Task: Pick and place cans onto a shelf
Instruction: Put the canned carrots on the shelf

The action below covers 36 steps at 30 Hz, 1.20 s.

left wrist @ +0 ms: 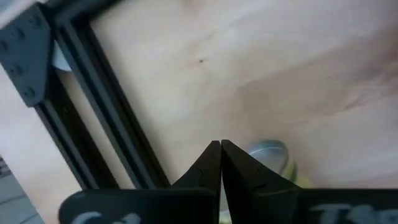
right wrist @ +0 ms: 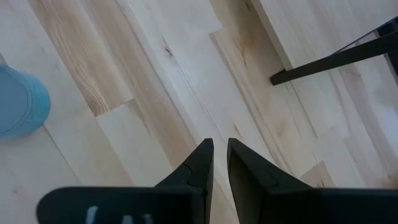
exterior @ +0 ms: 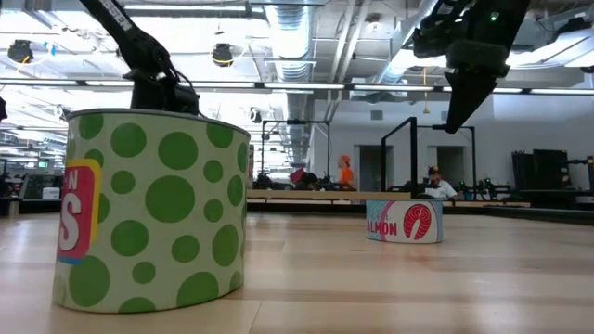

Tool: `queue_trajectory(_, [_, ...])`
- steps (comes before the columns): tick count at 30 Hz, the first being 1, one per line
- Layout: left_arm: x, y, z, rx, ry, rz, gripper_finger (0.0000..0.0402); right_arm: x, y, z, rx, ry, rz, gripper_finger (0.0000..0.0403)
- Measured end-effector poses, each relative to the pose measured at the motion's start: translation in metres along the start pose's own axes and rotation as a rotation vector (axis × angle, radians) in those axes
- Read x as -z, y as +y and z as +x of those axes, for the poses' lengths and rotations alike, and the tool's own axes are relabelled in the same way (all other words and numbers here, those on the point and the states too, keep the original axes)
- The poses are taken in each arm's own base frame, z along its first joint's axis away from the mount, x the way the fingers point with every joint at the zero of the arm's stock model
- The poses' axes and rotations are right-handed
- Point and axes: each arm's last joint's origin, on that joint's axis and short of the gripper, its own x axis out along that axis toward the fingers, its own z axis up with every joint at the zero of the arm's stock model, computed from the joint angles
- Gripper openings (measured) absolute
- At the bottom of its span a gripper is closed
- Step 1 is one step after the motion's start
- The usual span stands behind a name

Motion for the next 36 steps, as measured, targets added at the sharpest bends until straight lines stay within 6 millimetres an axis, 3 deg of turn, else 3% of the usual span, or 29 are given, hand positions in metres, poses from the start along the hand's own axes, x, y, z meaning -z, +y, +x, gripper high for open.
queue_trajectory(7, [0.007, -0.01, 0.021, 0.049, 0.213, -0.007, 0.0, 0.0, 0.0, 0.0, 0.0, 0.001, -0.007, 0.007])
queue_trajectory(10, [0.011, -0.013, 0.02, 0.079, 0.264, 0.004, 0.0, 0.0, 0.0, 0.0, 0.0, 0.002, -0.009, 0.007])
queue_trajectory(16, [0.023, -0.022, 0.004, 0.305, 0.338, 0.032, 0.0, 0.0, 0.0, 0.0, 0.0, 0.003, -0.028, 0.007])
queue_trajectory(23, [0.018, -0.002, -0.017, 0.014, 0.101, -0.033, 0.0, 0.0, 0.0, 0.0, 0.001, 0.0, -0.033, 0.007])
queue_trajectory(32, [0.011, 0.011, -0.055, 0.004, -0.296, -0.26, 0.0, -0.001, 0.0, 0.0, -0.003, -0.006, -0.03, 0.007])
queue_trajectory(36, [0.023, 0.011, -0.089, 0.037, -0.495, -0.169, 0.0, -0.001, 0.0, 0.0, -0.004, -0.005, -0.03, 0.007])
